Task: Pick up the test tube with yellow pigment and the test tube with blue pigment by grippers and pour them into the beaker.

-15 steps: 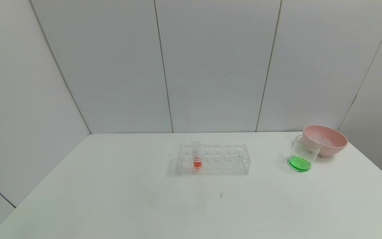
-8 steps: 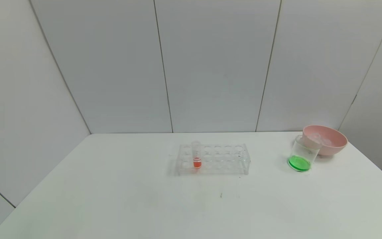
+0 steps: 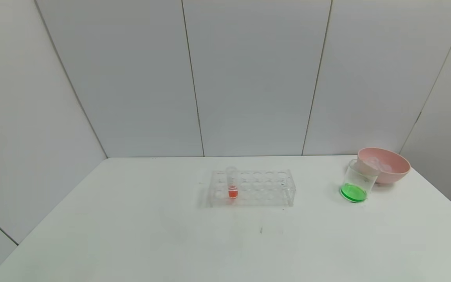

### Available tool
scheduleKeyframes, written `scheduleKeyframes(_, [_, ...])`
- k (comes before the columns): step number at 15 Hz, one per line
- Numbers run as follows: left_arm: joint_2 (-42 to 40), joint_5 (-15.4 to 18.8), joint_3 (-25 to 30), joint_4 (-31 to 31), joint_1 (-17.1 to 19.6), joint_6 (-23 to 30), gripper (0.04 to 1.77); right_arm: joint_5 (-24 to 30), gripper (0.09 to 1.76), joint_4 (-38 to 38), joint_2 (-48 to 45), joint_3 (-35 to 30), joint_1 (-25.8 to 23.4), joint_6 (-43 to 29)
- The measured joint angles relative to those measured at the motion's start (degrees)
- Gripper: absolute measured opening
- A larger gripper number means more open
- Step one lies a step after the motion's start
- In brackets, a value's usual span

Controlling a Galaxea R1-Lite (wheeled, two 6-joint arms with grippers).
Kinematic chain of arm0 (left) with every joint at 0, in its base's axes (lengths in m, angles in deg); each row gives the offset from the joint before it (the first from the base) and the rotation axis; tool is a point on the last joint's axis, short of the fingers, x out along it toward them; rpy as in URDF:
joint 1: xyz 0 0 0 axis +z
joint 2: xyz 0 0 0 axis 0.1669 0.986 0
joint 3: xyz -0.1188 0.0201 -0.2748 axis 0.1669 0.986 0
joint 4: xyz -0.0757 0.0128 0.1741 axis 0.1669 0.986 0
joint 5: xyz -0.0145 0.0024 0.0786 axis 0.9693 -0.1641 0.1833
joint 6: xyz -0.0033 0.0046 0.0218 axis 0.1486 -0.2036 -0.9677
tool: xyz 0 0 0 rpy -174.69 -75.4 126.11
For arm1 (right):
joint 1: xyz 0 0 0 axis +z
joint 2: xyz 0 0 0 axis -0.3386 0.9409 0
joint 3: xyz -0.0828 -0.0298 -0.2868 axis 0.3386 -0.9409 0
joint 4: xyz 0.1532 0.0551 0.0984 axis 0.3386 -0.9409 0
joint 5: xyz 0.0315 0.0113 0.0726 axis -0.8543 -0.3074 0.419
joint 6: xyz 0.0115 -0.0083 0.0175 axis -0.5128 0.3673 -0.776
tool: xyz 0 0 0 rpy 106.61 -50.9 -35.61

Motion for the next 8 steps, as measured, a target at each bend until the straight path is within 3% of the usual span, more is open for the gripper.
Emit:
scheduleKeyframes(2, [0.00, 0.02, 0.00, 0.00, 0.00, -0.02, 1.76, 7.68, 1.71, -1.89, 0.00, -3.39, 0.06, -0.40])
scheduleKeyframes(8, [0.00, 0.02, 0.00, 0.00, 0.00, -0.02, 1.76, 8.25, 1.71, -2.69, -0.02, -5.24, 0.09, -0.88])
